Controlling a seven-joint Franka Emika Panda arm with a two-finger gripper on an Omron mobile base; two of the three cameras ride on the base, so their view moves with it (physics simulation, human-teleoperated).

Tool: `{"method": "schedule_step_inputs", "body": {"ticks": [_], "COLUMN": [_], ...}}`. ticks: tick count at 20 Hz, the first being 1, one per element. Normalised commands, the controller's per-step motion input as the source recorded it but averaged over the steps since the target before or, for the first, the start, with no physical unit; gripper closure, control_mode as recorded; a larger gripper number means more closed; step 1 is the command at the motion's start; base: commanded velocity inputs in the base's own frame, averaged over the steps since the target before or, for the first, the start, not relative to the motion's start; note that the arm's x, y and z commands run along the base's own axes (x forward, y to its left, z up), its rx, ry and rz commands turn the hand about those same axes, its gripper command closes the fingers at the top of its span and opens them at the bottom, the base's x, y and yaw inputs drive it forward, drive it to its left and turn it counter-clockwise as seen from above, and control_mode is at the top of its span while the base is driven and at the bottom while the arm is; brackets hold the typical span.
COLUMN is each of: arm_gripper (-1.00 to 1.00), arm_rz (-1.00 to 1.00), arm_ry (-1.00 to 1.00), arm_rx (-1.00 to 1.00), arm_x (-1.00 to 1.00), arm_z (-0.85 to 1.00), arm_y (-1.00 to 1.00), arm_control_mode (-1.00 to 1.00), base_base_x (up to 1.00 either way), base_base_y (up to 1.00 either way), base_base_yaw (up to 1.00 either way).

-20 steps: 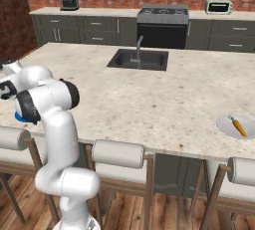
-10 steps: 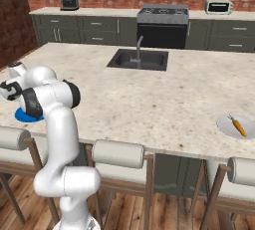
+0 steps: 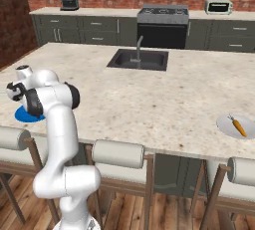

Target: Pick the chicken drumstick and carrot from their plates and place them in the bowl. Then put the bowl in the fridge.

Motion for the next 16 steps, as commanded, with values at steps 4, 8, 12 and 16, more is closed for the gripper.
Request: {"method": "schedule_step_inputs", "body": {"ticks": [4,8,12,16], "arm_gripper": [-1.0,-1.0,-1.0,-1.0], "arm_rz": [0.0,0.0,0.0,-0.03], "arm_ry": [0.09,0.07,0.06,0.1], "arm_rx": [0.0,0.0,0.0,0.0], "arm_x": [0.35,0.28,0.14,0.06], "arm_z": [-0.29,-0.27,-0.2,-0.17], "arm_y": [0.14,0.21,0.28,0.17], "arm_control_mode": [-1.0,-1.0,-1.0,-1.0], "base_base_x": [0.0,0.0,0.0,0.0], "base_base_y": [0.0,0.0,0.0,0.0], "base_base_yaw": [0.0,0.0,0.0,0.0]}}
